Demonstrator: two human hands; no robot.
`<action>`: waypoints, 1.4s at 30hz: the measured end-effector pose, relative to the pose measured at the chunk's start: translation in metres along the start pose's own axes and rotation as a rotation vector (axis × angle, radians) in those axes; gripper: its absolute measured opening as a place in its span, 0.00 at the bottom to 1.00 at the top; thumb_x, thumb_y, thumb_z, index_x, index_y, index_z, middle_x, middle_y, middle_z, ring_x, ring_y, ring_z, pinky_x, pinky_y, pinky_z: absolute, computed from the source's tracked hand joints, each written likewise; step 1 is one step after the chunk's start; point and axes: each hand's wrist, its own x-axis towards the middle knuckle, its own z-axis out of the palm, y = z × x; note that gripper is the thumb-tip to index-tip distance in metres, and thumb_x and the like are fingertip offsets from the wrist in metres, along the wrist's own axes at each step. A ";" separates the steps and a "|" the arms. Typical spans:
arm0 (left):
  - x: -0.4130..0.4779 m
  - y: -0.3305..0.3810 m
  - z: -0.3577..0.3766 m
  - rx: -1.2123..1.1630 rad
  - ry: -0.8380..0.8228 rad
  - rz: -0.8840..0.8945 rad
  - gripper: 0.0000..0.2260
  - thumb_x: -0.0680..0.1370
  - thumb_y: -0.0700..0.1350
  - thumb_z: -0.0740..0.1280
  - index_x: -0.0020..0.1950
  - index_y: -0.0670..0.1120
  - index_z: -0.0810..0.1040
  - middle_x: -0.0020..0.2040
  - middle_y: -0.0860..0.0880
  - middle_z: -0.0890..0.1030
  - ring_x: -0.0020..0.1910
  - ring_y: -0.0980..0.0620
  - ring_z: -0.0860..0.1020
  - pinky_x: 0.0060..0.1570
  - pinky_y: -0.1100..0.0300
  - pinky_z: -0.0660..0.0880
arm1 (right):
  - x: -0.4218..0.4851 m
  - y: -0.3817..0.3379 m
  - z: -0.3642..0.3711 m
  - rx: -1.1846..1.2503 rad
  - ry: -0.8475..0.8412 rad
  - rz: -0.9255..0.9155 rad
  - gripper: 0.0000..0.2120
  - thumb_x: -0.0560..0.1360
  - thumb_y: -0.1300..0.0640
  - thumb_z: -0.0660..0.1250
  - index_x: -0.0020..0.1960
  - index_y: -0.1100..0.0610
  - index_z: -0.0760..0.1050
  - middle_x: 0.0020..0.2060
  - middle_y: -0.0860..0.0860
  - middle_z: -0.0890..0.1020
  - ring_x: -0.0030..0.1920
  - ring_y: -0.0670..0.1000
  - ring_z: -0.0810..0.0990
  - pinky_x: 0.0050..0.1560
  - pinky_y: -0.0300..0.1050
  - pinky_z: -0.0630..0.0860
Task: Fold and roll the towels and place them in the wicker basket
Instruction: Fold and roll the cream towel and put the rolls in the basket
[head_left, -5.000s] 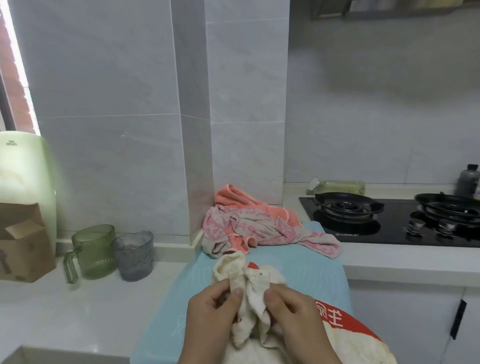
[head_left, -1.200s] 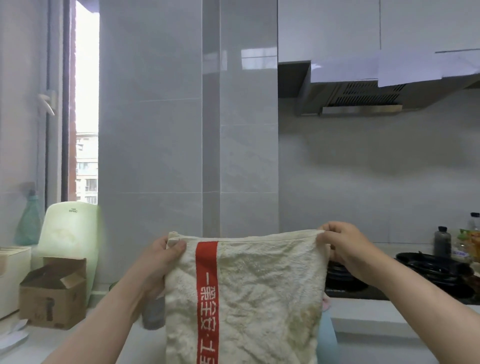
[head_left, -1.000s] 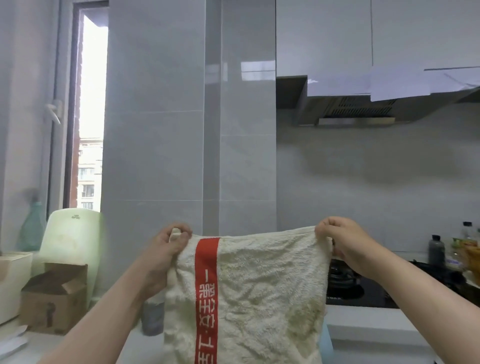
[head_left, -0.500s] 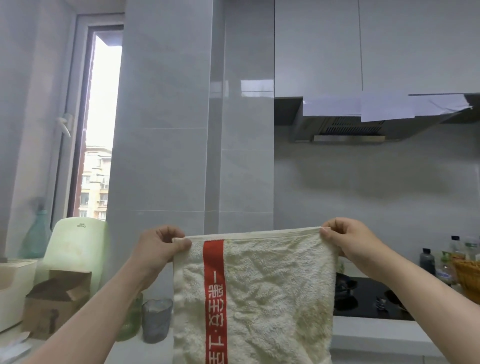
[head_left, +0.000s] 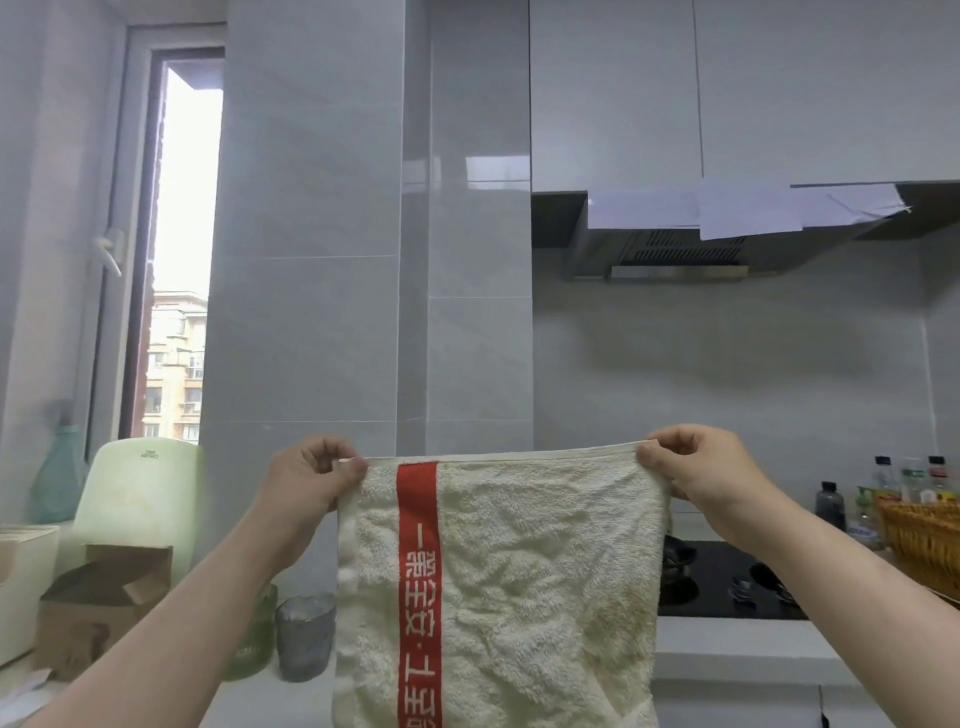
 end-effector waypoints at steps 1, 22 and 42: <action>0.001 -0.001 0.001 0.012 0.011 -0.002 0.06 0.75 0.33 0.70 0.47 0.44 0.78 0.34 0.46 0.80 0.35 0.48 0.79 0.36 0.56 0.79 | 0.001 0.001 0.001 0.002 0.011 -0.007 0.02 0.74 0.64 0.72 0.45 0.61 0.79 0.39 0.55 0.82 0.39 0.53 0.80 0.41 0.47 0.78; 0.040 -0.159 0.037 0.845 0.020 -0.113 0.05 0.74 0.44 0.70 0.38 0.50 0.82 0.37 0.53 0.82 0.39 0.52 0.80 0.44 0.55 0.78 | 0.039 0.155 0.039 -0.146 0.033 0.431 0.05 0.74 0.69 0.70 0.45 0.61 0.80 0.43 0.57 0.82 0.44 0.56 0.81 0.38 0.48 0.78; 0.038 -0.351 0.068 1.217 -0.139 -0.116 0.08 0.77 0.38 0.58 0.40 0.47 0.66 0.41 0.49 0.73 0.39 0.44 0.75 0.37 0.55 0.70 | 0.080 0.371 0.099 -0.725 -0.095 0.294 0.06 0.73 0.59 0.70 0.39 0.50 0.79 0.39 0.46 0.81 0.42 0.49 0.78 0.45 0.44 0.74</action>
